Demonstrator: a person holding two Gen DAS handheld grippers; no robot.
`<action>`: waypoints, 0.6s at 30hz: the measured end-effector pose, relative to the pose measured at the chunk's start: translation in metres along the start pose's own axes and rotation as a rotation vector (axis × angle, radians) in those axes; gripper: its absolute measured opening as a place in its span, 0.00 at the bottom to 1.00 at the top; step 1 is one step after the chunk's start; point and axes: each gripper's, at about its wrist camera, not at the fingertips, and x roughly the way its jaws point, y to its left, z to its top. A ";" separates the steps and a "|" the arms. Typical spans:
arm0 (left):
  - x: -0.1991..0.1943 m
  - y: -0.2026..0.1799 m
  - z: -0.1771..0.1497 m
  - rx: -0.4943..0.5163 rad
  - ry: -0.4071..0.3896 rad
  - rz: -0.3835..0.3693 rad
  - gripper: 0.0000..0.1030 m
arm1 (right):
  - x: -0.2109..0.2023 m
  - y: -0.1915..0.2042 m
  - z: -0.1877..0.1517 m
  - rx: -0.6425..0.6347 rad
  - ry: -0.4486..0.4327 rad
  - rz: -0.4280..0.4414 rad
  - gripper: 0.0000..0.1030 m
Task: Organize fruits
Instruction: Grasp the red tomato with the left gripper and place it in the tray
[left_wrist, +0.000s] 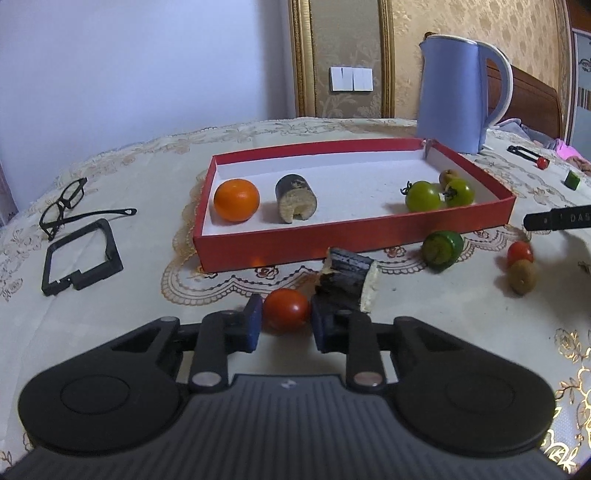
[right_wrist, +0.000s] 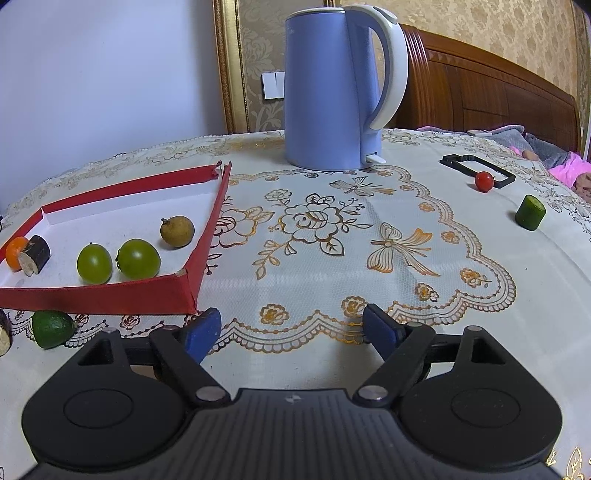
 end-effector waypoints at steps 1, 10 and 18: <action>-0.001 0.000 0.000 -0.006 0.002 0.000 0.24 | 0.000 0.000 0.000 0.000 0.000 0.000 0.81; -0.022 0.007 0.041 -0.085 -0.080 -0.055 0.24 | 0.000 0.000 0.000 -0.001 0.000 0.000 0.81; 0.024 -0.016 0.089 -0.080 -0.069 -0.058 0.24 | 0.000 0.000 0.000 -0.001 0.000 0.000 0.81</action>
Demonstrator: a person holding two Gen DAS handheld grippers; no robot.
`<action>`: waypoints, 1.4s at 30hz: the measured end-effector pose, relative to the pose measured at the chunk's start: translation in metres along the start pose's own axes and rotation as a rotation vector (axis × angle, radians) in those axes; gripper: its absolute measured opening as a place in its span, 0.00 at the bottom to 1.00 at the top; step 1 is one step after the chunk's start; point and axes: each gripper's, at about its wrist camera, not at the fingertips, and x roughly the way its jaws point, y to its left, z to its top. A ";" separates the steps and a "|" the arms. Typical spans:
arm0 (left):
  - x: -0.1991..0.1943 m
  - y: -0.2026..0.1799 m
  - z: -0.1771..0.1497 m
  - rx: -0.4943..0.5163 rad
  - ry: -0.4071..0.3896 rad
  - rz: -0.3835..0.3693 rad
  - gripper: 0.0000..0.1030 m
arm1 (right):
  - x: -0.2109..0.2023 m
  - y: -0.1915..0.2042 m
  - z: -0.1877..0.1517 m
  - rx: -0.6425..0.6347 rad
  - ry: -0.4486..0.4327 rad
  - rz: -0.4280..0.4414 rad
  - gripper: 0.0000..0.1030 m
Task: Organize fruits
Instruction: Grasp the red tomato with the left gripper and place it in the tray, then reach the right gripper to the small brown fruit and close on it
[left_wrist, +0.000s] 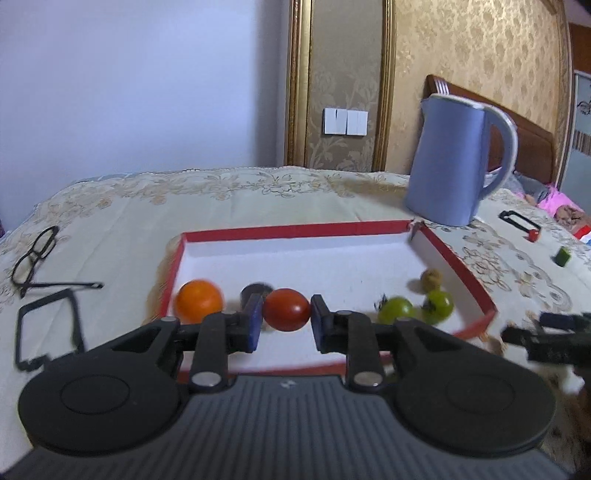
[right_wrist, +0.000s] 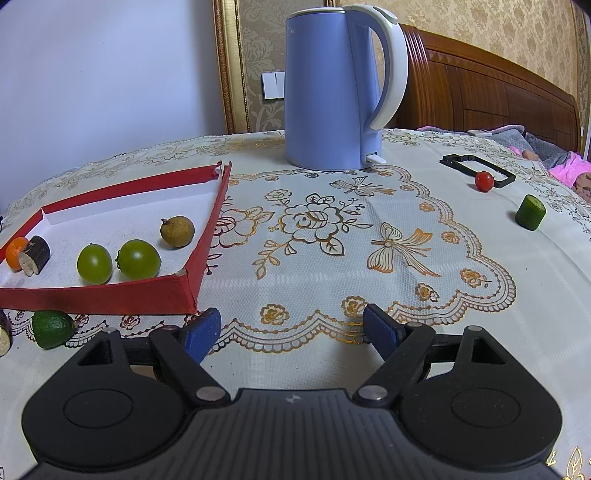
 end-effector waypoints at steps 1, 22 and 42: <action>0.010 -0.005 0.004 0.001 0.008 -0.001 0.24 | 0.000 0.000 0.000 0.000 0.000 0.000 0.81; 0.086 -0.034 -0.006 0.057 0.120 0.061 0.56 | 0.001 0.001 0.000 -0.011 0.004 -0.003 0.83; -0.040 0.064 -0.065 -0.087 0.055 0.132 0.77 | 0.002 0.001 0.000 -0.011 0.004 -0.002 0.83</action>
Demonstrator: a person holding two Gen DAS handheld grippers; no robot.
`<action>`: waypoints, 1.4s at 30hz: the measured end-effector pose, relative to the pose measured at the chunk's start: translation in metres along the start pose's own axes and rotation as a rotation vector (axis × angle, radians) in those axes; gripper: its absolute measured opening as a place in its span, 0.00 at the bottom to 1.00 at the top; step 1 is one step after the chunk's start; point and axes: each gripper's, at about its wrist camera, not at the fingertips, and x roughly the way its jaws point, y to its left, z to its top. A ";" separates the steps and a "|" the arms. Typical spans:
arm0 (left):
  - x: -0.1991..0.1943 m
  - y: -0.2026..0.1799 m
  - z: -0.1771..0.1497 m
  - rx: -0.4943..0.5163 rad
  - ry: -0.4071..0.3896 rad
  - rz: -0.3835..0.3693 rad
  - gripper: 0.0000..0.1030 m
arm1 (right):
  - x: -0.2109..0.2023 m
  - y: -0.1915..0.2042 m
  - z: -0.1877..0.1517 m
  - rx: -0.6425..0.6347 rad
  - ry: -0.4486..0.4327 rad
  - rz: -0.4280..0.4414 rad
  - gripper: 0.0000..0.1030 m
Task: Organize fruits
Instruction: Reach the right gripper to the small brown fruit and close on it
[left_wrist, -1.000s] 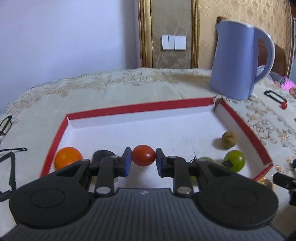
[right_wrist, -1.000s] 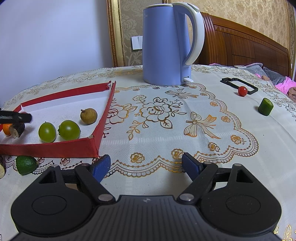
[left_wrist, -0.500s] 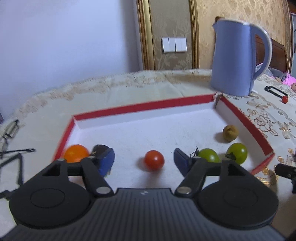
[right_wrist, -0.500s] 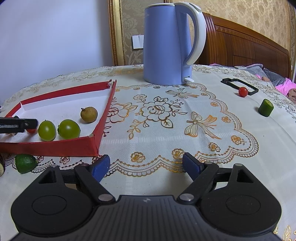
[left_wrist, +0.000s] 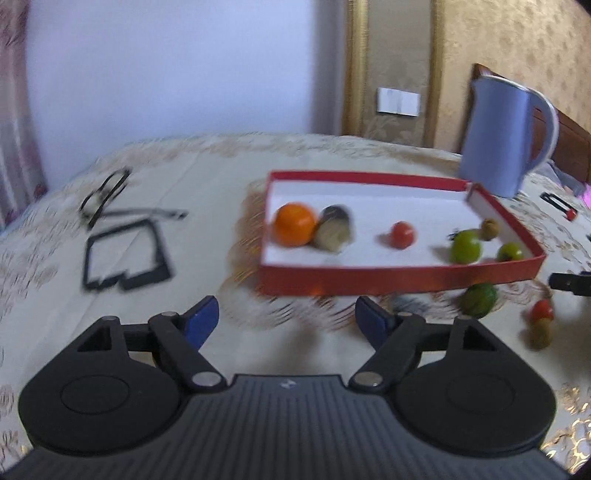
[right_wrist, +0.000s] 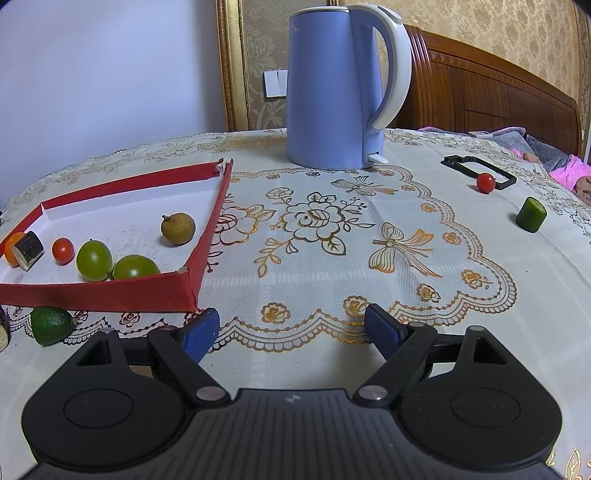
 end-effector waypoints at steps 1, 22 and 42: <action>0.002 0.006 -0.002 -0.019 0.009 0.005 0.77 | 0.000 0.000 0.000 -0.002 0.001 -0.001 0.83; 0.031 0.020 -0.006 -0.071 0.050 0.067 0.91 | -0.069 0.028 -0.035 -0.046 -0.079 0.222 0.84; 0.037 0.018 -0.005 -0.051 0.080 0.109 1.00 | -0.061 0.106 -0.047 -0.177 -0.059 0.224 0.32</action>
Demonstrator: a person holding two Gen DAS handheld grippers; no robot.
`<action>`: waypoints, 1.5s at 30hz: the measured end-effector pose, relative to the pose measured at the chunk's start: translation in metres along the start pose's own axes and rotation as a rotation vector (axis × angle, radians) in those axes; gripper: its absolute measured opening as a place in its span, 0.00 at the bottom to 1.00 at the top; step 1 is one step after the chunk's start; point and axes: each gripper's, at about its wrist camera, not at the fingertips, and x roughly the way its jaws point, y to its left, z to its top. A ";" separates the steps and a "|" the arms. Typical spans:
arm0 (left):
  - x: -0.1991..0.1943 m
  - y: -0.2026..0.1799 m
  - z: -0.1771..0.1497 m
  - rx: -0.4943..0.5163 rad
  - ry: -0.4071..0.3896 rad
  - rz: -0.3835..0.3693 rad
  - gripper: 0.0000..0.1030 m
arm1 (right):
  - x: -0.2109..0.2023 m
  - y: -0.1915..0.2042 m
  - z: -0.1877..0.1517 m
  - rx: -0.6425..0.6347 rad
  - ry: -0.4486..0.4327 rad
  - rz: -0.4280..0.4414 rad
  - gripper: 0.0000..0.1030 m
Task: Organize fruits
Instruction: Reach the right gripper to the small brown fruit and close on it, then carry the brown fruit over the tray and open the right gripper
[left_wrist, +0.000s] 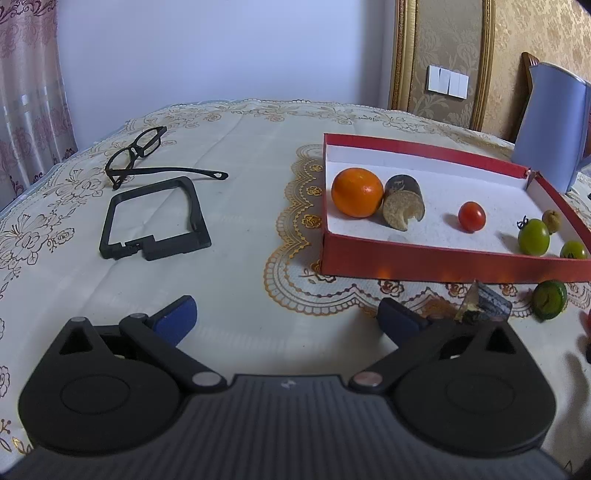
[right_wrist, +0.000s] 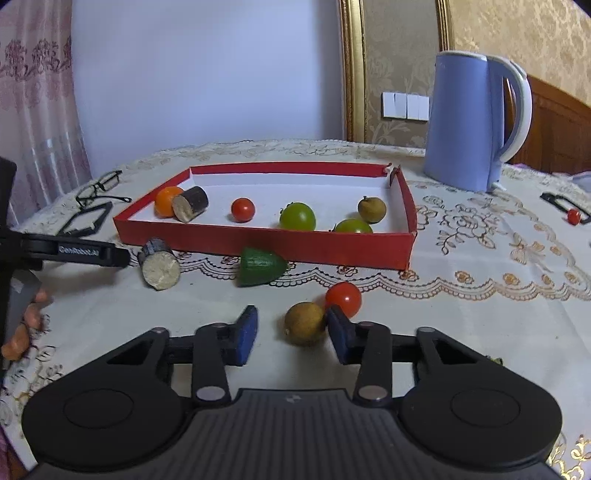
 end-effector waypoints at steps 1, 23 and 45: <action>0.000 0.000 0.000 0.000 0.000 0.000 1.00 | 0.001 0.001 0.000 -0.004 0.004 -0.008 0.30; 0.000 0.000 0.000 -0.001 0.002 0.001 1.00 | 0.015 -0.030 0.072 -0.003 -0.105 -0.052 0.24; 0.000 0.000 0.000 -0.001 0.002 0.001 1.00 | 0.126 -0.029 0.096 -0.015 0.058 -0.040 0.25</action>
